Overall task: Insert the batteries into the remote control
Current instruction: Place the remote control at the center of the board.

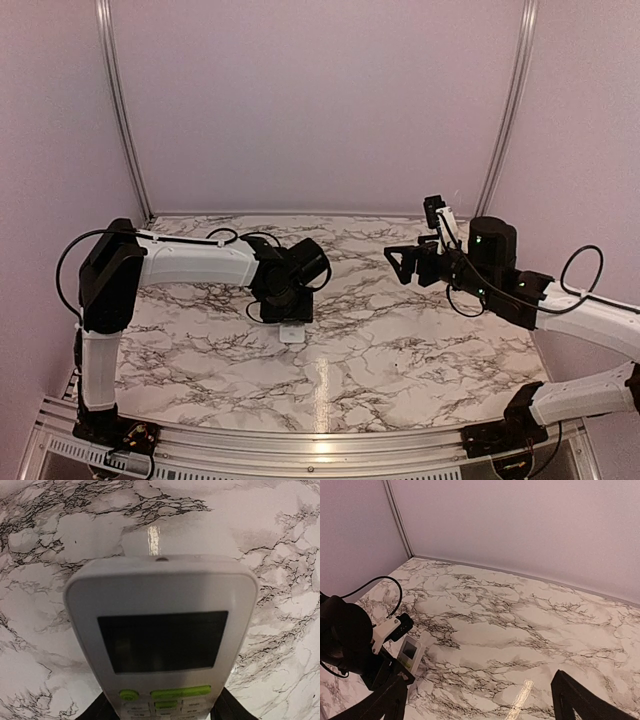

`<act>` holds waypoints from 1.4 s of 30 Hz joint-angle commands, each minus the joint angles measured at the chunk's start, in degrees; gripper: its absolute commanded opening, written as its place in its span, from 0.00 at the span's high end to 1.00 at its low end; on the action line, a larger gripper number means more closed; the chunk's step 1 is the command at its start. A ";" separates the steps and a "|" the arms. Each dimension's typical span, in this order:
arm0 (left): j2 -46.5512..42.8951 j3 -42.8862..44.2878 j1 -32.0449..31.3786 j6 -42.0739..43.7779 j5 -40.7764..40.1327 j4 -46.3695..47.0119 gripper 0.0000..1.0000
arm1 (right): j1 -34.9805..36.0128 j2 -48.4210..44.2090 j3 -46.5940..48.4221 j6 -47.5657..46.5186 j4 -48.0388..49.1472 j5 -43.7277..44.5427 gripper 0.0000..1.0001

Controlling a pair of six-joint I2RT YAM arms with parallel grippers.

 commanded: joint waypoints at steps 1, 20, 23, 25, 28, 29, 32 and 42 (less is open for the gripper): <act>2.25 2.71 -0.08 0.44 -1.05 -2.12 0.66 | -0.41 -0.50 -0.34 -0.74 1.62 0.02 0.01; 9.06 4.06 2.30 1.64 1.07 -1.68 0.48 | -0.45 2.33 0.76 -0.03 2.28 2.46 0.01; 9.88 4.30 2.74 2.08 1.46 -1.57 0.47 | -0.41 3.04 1.07 0.32 2.32 2.31 0.01; 10.16 4.23 2.84 2.30 1.54 -1.52 0.46 | -0.43 3.66 1.25 0.34 2.03 2.04 0.01; 10.43 4.22 2.78 2.69 1.74 -1.36 0.41 | -0.41 4.29 1.50 0.21 1.78 1.32 0.01; 10.42 4.10 2.79 2.67 1.87 -1.21 0.39 | -0.42 4.34 1.66 0.18 1.66 0.85 0.01; 10.16 4.02 2.84 2.86 2.36 -0.72 0.32 | -0.43 4.42 2.01 0.15 1.41 0.10 0.01; 2.58 6.19 3.00 8.90 0.99 1.58 0.10 | -0.41 5.44 3.51 1.00 1.46 -6.85 0.01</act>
